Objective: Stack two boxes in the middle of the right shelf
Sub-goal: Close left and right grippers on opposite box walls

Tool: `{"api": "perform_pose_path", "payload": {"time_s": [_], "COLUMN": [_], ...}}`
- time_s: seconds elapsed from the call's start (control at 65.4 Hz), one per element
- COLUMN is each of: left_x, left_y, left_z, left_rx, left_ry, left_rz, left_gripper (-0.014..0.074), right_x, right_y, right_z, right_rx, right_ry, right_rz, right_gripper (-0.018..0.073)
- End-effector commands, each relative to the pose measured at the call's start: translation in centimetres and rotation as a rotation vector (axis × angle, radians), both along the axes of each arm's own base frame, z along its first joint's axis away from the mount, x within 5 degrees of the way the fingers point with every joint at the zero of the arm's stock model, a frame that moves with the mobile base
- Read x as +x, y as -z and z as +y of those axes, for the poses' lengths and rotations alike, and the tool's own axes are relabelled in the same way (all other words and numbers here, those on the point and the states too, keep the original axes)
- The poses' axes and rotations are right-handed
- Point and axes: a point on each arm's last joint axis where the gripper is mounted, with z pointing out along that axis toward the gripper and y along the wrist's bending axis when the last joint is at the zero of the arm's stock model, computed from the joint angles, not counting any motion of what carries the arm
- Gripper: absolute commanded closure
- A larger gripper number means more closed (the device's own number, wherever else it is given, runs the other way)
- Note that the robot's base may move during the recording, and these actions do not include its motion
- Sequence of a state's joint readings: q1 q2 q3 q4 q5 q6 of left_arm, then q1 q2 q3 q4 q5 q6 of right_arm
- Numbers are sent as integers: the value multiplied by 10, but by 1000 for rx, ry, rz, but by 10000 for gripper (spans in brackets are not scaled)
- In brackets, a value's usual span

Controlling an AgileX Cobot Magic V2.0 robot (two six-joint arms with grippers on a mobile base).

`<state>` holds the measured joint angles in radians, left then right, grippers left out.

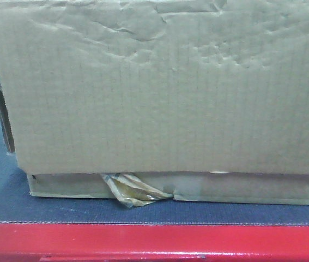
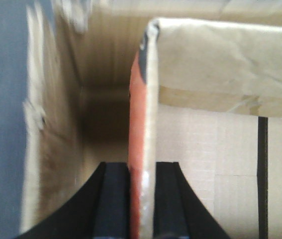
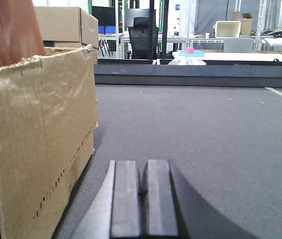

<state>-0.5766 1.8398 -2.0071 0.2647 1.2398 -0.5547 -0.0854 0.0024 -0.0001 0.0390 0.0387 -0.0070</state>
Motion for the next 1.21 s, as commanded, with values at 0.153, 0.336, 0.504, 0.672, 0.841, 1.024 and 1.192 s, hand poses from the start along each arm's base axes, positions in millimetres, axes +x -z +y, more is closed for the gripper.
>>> {"api": "perform_pose_path", "payload": {"time_s": [0.153, 0.336, 0.504, 0.672, 0.841, 1.024, 1.192], "left_x": [9, 8, 1, -13, -19, -12, -9], "left_y": [21, 19, 9, -18, -38, -30, 0], "left_z": [1, 0, 2, 15, 41, 62, 68], "left_rx": [-32, -46, -79, -67, -17, -15, 17], "left_ry": [-30, -27, -21, -15, -27, -41, -28], "left_rz": [68, 69, 58, -23, -97, -52, 54], "left_gripper": [688, 395, 198, 198, 198, 198, 198], "right_x": [0, 0, 0, 0, 0, 0, 0], "right_y": [-2, -2, -2, -2, -2, -2, -2], "right_z": [0, 0, 0, 0, 0, 0, 0], "right_rx": [1, 1, 1, 1, 1, 1, 1], "right_ry": [0, 0, 0, 0, 0, 0, 0], "right_rz": [-19, -19, -19, -19, -19, -19, -19], "right_gripper": [720, 720, 720, 720, 720, 720, 720]}}
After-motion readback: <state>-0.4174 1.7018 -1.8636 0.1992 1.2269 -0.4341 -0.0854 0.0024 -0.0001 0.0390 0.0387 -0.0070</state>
